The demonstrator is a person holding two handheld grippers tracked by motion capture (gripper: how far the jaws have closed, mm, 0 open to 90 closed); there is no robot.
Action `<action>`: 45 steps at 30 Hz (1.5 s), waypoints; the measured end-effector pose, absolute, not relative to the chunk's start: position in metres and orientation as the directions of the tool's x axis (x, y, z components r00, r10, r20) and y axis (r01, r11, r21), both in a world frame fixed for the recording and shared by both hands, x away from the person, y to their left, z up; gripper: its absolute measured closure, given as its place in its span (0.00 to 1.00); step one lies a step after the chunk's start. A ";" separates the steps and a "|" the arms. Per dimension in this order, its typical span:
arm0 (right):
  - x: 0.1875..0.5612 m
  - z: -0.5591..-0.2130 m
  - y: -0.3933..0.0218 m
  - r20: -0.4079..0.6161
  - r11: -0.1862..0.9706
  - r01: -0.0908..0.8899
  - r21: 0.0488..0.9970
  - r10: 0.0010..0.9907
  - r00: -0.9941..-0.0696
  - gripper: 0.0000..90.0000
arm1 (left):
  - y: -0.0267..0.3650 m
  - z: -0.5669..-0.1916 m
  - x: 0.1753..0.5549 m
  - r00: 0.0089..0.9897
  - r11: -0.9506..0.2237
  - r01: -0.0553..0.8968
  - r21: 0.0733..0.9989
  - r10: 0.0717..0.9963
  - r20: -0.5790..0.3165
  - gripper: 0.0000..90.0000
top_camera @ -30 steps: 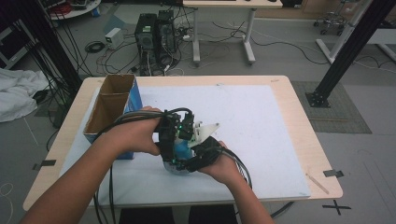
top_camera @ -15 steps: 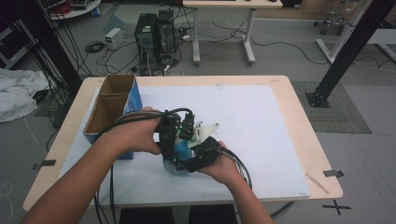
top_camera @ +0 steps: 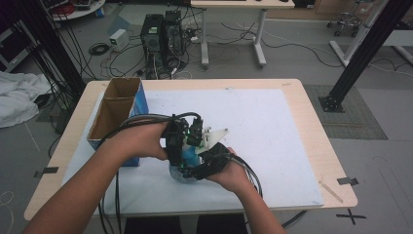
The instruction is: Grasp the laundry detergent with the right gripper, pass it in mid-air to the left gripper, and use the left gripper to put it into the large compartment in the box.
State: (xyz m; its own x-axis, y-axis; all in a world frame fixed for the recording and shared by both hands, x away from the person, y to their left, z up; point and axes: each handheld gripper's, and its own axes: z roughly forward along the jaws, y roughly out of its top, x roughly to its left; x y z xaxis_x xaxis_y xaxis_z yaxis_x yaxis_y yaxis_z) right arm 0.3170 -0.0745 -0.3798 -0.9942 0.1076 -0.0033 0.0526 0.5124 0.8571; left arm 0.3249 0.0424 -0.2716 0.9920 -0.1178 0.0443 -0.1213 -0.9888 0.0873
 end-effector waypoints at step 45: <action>0.317 -0.365 -0.096 0.029 0.483 0.085 0.872 0.124 -0.992 0.25 | 0.052 -0.251 0.331 0.998 -0.992 -0.045 0.116 -0.039 0.054 0.44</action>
